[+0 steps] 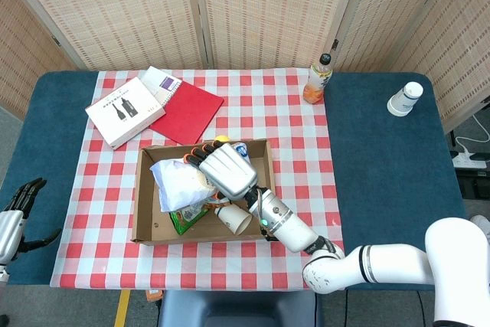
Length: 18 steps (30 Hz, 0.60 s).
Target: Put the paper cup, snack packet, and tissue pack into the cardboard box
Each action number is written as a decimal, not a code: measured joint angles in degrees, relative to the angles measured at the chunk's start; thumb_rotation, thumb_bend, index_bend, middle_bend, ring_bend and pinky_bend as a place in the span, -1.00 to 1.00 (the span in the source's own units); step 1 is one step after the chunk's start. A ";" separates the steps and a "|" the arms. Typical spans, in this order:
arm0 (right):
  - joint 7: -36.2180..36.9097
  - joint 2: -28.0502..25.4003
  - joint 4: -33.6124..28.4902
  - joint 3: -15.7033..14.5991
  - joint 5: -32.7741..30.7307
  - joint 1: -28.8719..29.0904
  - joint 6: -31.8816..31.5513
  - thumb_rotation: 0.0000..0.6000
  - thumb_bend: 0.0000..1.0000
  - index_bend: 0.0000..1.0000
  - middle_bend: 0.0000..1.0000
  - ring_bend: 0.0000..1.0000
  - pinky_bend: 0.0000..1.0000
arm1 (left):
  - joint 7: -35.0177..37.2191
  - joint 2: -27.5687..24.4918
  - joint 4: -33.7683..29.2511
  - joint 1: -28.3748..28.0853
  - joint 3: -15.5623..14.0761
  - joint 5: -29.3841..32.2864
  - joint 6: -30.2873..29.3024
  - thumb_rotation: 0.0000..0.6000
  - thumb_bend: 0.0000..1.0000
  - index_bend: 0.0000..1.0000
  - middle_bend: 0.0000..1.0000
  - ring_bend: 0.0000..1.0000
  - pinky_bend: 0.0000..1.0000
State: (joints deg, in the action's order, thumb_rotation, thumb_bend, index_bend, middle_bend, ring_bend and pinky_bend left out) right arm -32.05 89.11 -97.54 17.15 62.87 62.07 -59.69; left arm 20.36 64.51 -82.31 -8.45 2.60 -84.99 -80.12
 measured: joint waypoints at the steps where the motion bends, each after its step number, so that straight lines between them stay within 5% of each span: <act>1: 0.27 0.24 0.26 -0.01 0.04 0.07 0.14 1.00 -0.95 0.48 0.06 0.09 0.49 | 0.11 -0.03 0.02 0.01 0.01 -0.01 -0.04 1.00 -0.57 -0.94 -0.98 -1.00 -0.54; 5: 2.10 1.90 2.36 -0.19 0.49 0.42 1.01 1.00 -0.95 0.43 0.05 0.05 0.48 | 0.80 -0.19 0.20 0.11 0.03 -0.05 -0.18 1.00 -0.58 -0.93 -0.98 -1.00 -0.54; 7: 2.91 2.39 3.29 -0.43 0.81 0.54 1.67 1.00 -0.96 0.14 -0.02 -0.12 0.34 | 0.95 -0.22 0.25 0.10 0.05 -0.08 -0.19 1.00 -0.57 -0.93 -0.98 -1.00 -0.54; 8: 3.07 2.39 3.39 -0.52 0.70 0.59 2.12 1.00 -0.97 -0.07 -0.11 -0.26 0.20 | 1.05 -0.30 0.22 0.09 0.06 -0.11 -0.20 1.00 -0.57 -0.92 -0.98 -1.00 -0.54; 11: 3.34 1.61 2.91 -0.70 -1.38 0.87 4.74 1.00 -1.00 -0.92 -0.80 -0.93 -0.70 | 1.20 -0.35 0.15 0.11 0.04 -0.18 -0.25 1.00 -0.57 -0.92 -0.98 -1.00 -0.54; 13: 3.30 0.56 2.23 -0.69 -4.30 1.31 7.04 1.00 -1.00 -1.00 -0.99 -1.00 -0.97 | 1.29 -0.34 0.20 0.14 0.03 -0.17 -0.26 1.00 -0.57 -0.92 -0.98 -1.00 -0.54; 18: 4.31 -0.78 1.48 -0.48 -7.54 1.93 9.51 1.00 -1.00 -1.00 -1.00 -1.00 -1.00 | 1.44 -0.31 0.38 0.15 0.08 -0.13 -0.29 1.00 -0.57 -0.92 -0.98 -1.00 -0.54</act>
State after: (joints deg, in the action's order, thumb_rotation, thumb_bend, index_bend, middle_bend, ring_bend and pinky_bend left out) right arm -27.74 88.33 -96.06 16.66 55.33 64.00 -50.18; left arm 21.80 64.20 -81.93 -8.31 2.68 -85.12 -80.40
